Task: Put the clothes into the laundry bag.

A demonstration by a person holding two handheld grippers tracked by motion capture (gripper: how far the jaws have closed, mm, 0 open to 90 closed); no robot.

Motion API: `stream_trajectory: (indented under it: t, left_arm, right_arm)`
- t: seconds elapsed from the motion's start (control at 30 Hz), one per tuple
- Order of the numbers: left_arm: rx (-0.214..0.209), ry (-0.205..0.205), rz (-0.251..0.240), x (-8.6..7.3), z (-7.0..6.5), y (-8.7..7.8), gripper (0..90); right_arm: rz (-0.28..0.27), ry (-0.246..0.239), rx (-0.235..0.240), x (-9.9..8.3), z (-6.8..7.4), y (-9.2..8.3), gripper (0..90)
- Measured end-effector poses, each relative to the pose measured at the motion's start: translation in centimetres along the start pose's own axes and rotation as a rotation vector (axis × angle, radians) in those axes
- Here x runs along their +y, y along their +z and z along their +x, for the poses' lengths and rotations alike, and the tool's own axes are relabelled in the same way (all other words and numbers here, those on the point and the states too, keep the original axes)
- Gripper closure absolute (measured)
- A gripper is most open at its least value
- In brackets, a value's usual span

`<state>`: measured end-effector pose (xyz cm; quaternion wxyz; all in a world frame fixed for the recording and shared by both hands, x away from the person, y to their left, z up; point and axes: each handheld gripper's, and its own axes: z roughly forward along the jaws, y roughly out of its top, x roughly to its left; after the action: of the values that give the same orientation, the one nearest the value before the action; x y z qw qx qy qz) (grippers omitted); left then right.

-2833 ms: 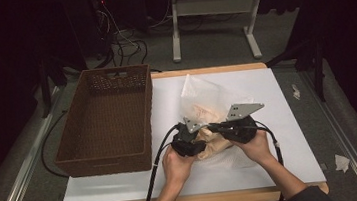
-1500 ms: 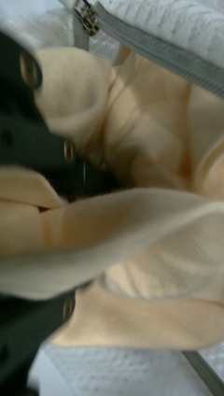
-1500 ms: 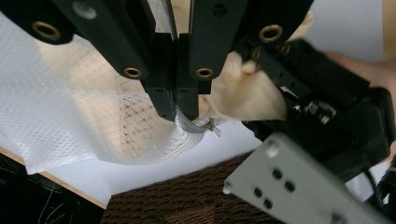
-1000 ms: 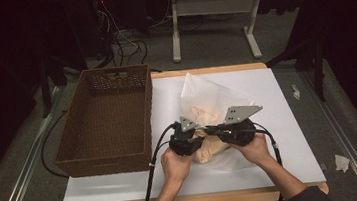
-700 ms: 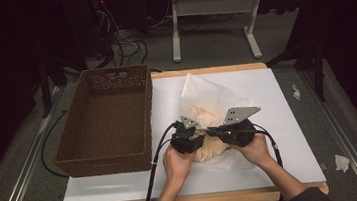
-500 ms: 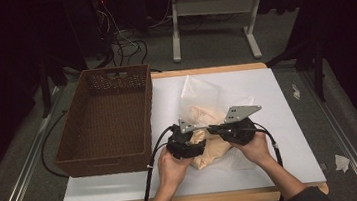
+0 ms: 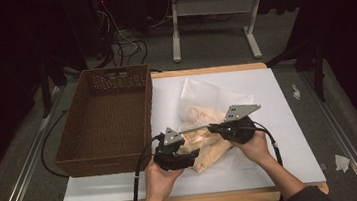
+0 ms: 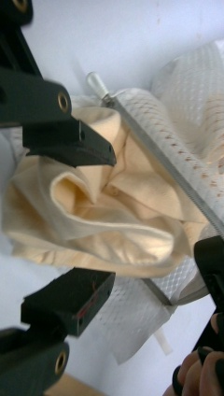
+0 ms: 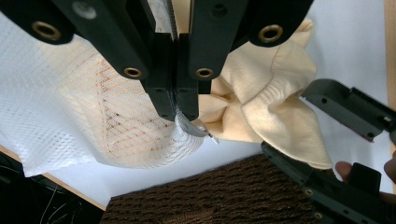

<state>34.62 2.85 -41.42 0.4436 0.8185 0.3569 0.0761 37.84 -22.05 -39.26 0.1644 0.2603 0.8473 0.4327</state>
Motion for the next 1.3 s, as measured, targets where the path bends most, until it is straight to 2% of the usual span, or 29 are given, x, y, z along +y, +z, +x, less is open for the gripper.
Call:
stream_trajectory:
  t: [0.03,0.1,0.2,0.37,0.47,0.53,0.6,0.7,0.8,0.87,0.93,1.0,1.07,1.1,1.13,1.17,1.23,1.3]
  left_arm:
    - [-0.001,-0.024,0.013,-0.1,0.4,0.2,44.9]
    - [0.013,-0.038,0.048,-0.3,0.7,0.8,48.1]
    - [0.025,-0.037,0.100,-0.5,0.9,2.7,52.5]
    - [0.036,-0.021,0.160,-0.5,0.7,5.5,55.5]
    - [0.032,-0.021,0.185,-0.4,0.9,6.4,65.8]
    - [0.027,-0.017,0.184,-0.2,0.9,6.4,78.4]
    - [0.022,-0.004,0.166,0.0,0.8,6.2,83.1]
    - [-0.005,-0.015,0.073,0.6,0.6,5.3,84.4]
    - [0.003,-0.014,0.000,1.5,0.5,4.6,84.7]
    - [0.005,-0.023,-0.031,2.2,0.5,4.6,84.7]
    - [0.016,-0.029,-0.038,2.7,0.5,4.9,84.6]
    - [0.047,-0.031,-0.057,2.9,0.4,5.4,84.5]
    - [0.091,-0.028,-0.033,3.0,0.6,6.3,84.4]
    - [0.105,-0.022,-0.001,2.9,0.8,7.2,84.1]
    - [0.107,-0.020,0.027,2.9,0.9,7.7,83.7]
    - [0.106,-0.021,0.037,2.8,1.1,8.1,83.2]
    - [0.099,0.004,0.039,2.6,1.1,8.1,80.1]
    - [0.102,0.031,0.047,2.6,0.6,7.4,69.0]
  right_arm:
    - [-0.002,0.001,0.001,0.0,0.0,0.0,89.8]
    - [0.000,0.001,0.002,0.0,-0.1,0.1,89.8]
    - [0.006,-0.001,0.003,0.1,0.0,0.2,89.8]
    - [0.015,0.001,0.005,0.1,0.2,0.4,89.8]
    - [0.017,-0.010,0.012,0.2,0.3,0.5,89.8]
    - [0.021,-0.013,0.018,0.2,0.5,0.7,89.8]
    - [0.014,-0.020,0.027,0.3,0.6,0.7,89.8]
    - [0.008,-0.027,0.037,0.5,0.9,0.6,89.8]
    - [-0.004,-0.039,0.045,0.8,1.1,0.4,89.8]
    - [-0.014,-0.048,0.048,1.0,1.4,0.1,89.8]
    - [-0.022,-0.054,0.056,1.1,1.5,-0.2,89.8]
    - [-0.027,-0.062,0.063,1.2,1.6,-0.4,89.8]
    - [-0.030,-0.060,0.066,1.2,1.7,-0.7,89.8]
    - [-0.028,-0.066,0.066,1.1,1.6,-0.7,89.8]
    - [-0.022,-0.053,0.066,1.0,1.6,-0.6,89.8]
    - [-0.015,-0.060,0.066,0.9,1.5,-0.5,89.9]
    - [0.000,-0.044,0.051,0.6,1.2,-0.3,89.8]
    - [-0.002,-0.029,0.048,0.3,0.8,-0.2,89.8]
